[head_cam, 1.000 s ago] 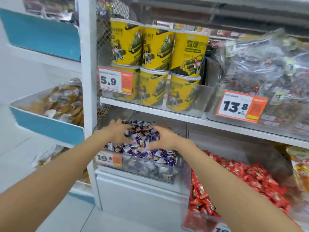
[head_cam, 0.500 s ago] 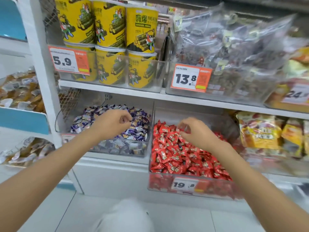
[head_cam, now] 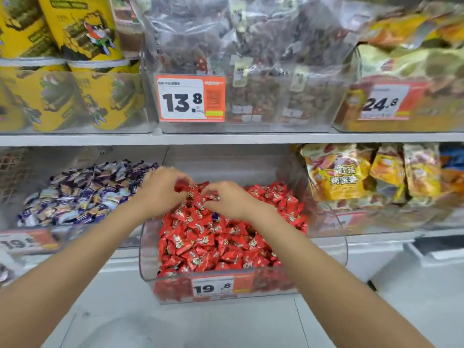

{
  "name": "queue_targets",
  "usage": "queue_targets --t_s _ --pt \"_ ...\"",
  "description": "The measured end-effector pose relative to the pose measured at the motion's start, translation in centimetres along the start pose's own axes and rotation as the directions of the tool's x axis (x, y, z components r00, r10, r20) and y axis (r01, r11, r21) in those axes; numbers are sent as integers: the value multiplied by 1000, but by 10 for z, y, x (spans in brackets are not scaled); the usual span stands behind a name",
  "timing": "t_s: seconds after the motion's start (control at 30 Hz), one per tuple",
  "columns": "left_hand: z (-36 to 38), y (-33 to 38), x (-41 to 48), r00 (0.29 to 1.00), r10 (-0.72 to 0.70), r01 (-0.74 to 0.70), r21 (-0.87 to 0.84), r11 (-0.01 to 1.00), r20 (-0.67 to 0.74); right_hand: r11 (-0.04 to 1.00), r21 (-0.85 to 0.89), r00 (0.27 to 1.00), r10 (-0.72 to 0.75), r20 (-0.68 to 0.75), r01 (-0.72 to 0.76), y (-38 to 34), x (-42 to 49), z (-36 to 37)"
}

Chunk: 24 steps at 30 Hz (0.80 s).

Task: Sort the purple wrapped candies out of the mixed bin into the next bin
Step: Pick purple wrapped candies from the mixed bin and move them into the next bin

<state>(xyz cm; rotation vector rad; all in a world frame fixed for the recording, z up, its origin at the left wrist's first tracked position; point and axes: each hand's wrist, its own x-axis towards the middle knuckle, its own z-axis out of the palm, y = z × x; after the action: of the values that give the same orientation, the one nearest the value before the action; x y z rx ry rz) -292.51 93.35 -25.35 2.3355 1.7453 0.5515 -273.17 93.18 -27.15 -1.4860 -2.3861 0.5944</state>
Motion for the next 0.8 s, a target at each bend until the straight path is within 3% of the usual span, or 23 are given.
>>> queue_targets --t_s 0.13,0.27,0.37,0.43,0.5,0.6,0.73,0.8 --pt "5 -6 4 999 -42 43 -108 993 8 996 -85 957 -16 289 43 6 18 27" --pt "7 -9 4 999 -41 38 -167 985 -15 974 -202 956 -38 291 101 46 -15 2" --pt "8 -4 5 1000 -19 17 -147 989 -13 980 -199 954 80 290 -22 72 -45 -33" --pt "7 -4 4 1000 -18 18 -160 987 -3 950 -288 932 210 297 -122 77 -59 -58" --pt "6 -6 4 1000 -2 1 -162 987 -2 929 -330 941 252 228 -169 75 -64 -77" --pt "5 1 5 995 94 -93 -50 994 15 972 -202 992 122 19 -115 57 -49 -69" --pt "0 12 7 981 158 -160 8 987 114 997 -59 979 -32 202 45 29 -16 -10" --pt "-2 17 11 973 157 -155 -20 988 170 999 -33 978 -33 205 41 35 -11 -1"
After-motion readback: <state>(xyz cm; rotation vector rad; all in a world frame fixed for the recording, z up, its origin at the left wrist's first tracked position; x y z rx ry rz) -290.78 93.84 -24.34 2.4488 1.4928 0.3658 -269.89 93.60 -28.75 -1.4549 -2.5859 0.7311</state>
